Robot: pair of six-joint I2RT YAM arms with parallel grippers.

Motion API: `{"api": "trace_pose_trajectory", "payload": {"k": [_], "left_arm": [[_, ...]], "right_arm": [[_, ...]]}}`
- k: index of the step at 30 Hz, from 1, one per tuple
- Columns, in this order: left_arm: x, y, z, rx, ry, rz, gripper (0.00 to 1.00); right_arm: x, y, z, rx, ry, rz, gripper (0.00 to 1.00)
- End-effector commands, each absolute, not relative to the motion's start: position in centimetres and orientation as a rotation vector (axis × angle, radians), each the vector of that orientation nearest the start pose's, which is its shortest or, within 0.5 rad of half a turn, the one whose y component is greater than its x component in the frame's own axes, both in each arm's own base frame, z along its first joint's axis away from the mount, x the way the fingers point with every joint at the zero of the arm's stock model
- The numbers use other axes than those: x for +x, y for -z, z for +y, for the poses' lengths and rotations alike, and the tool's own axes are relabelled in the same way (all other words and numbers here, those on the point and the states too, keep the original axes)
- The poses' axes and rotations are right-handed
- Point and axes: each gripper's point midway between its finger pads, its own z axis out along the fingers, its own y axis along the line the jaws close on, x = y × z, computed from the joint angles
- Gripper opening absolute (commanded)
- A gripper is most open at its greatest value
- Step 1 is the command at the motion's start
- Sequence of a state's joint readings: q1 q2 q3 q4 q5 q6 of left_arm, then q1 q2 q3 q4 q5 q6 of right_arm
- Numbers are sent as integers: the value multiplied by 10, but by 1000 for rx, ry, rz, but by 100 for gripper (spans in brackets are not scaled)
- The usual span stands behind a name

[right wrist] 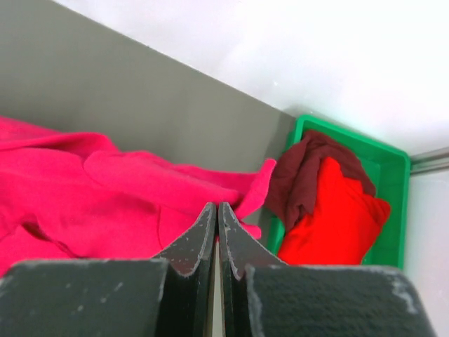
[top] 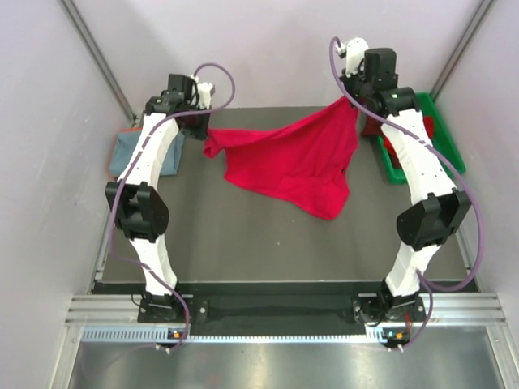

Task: Fold and stack the t-shirts
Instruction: Flatten the tshirt out

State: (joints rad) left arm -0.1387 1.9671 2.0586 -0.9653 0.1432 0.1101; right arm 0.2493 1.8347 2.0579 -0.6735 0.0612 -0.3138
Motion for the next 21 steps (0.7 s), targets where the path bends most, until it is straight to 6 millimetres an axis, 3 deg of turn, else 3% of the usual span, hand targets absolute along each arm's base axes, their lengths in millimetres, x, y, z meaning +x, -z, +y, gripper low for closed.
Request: {"api": "trace_pose_trajectory", "payload": {"k": [1,4,5,8,11,13,17,21], "left_arm": [[422,-187,-103,328,380,2614,2],[416,-149,-109,333,448,2726,11],[419,-143,-112,339,465,2733,23],[437,-114,-119,322,513,2789,31],[441,-103,-125,296,542,2814,35],[433,-98,-127,295,576,2837,41],[413,-90,-129,288,632,2899,42],[397,-96,-130,273,659,2917,42]], "right_arm": [[499,-348,113,-549,82,1919,0],[500,-337,118,-567,66,1939,0],[501,-332,119,-568,65,1949,0],[511,-311,127,-585,38,1987,0],[525,-291,136,-595,19,2022,0],[535,-279,141,-599,12,2040,0],[542,-268,148,-605,9,2051,0],[541,-266,154,-621,8,2048,0]]}}
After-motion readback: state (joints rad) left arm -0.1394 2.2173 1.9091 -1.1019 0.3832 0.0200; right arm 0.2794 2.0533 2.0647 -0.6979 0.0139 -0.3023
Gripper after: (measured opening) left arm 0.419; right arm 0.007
